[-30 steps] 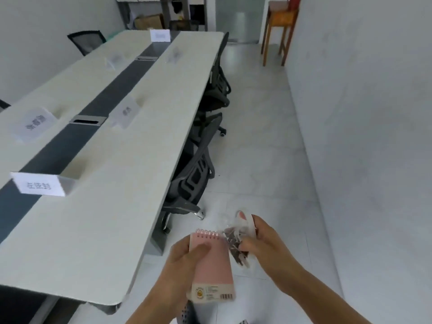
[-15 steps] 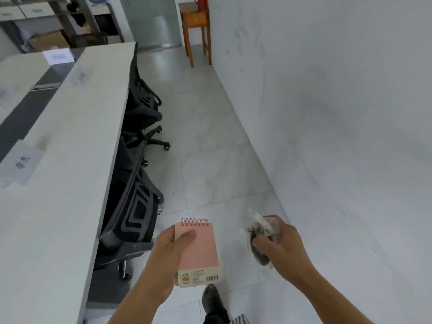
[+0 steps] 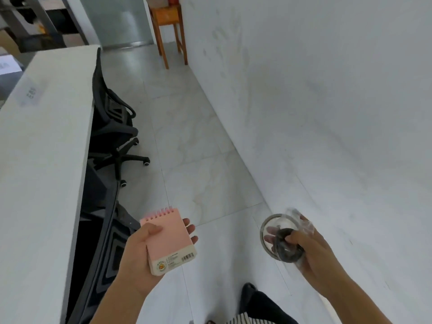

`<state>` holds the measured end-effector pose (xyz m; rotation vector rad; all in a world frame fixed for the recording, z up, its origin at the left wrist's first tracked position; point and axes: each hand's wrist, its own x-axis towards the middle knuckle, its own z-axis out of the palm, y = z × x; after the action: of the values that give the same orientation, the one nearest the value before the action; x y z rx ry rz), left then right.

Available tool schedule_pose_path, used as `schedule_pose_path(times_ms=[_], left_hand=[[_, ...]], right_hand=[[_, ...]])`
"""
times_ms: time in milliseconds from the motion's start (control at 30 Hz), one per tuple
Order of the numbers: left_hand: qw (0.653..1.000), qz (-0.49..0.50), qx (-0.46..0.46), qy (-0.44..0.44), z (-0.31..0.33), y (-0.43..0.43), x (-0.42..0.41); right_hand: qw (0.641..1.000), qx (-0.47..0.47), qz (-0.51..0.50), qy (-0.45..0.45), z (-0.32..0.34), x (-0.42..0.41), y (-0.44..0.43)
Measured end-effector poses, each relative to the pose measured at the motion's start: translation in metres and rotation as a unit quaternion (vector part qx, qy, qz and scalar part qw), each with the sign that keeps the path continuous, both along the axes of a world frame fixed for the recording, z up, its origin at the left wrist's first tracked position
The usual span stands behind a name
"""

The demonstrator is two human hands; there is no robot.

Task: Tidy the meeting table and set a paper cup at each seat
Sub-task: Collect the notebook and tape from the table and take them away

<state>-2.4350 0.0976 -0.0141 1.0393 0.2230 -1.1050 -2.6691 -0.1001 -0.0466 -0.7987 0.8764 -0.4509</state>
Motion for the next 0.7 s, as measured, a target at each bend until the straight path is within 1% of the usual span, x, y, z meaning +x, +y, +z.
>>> schedule_pose_path(times_ms=[33, 100, 133, 200, 300, 367, 467, 500, 533, 567, 633, 700], left_hand=[[0.999, -0.011, 0.025, -0.022, -0.002, -0.013, 0.01], [0.991, -0.039, 0.09, -0.088, -0.008, -0.041, 0.03], [0.983, -0.051, 0.127, -0.126, -0.012, -0.056, 0.041], [0.955, -0.07, 0.203, -0.203, -0.021, -0.088, 0.064], [0.914, -0.1, 0.271, -0.286, -0.026, -0.135, 0.105], [0.892, -0.123, 0.292, -0.323, -0.022, -0.165, 0.135], [0.859, -0.164, 0.308, -0.376, -0.016, -0.203, 0.179], [0.85, -0.177, 0.314, -0.384, -0.015, -0.214, 0.191], [0.851, -0.185, 0.315, -0.378, -0.015, -0.224, 0.202], [0.858, -0.188, 0.311, -0.362, -0.014, -0.232, 0.213], [0.872, -0.194, 0.304, -0.331, -0.012, -0.248, 0.24], [0.876, -0.199, 0.308, -0.313, -0.014, -0.263, 0.273]], right_hand=[[0.999, -0.029, 0.011, 0.017, -0.003, 0.007, -0.013], [0.988, -0.127, 0.055, 0.076, -0.002, 0.027, -0.038], [0.976, -0.174, 0.071, 0.111, 0.001, 0.04, -0.051], [0.952, -0.235, 0.083, 0.179, -0.003, 0.068, -0.084], [0.922, -0.271, 0.158, 0.228, -0.016, 0.119, -0.142], [0.904, -0.283, 0.206, 0.245, -0.018, 0.159, -0.181], [0.876, -0.315, 0.275, 0.241, -0.012, 0.223, -0.236], [0.861, -0.331, 0.297, 0.247, -0.01, 0.243, -0.254], [0.846, -0.344, 0.32, 0.252, -0.007, 0.261, -0.27], [0.837, -0.351, 0.337, 0.251, -0.004, 0.28, -0.284], [0.829, -0.361, 0.35, 0.242, -0.001, 0.316, -0.31], [0.828, -0.36, 0.359, 0.237, -0.004, 0.352, -0.336]])
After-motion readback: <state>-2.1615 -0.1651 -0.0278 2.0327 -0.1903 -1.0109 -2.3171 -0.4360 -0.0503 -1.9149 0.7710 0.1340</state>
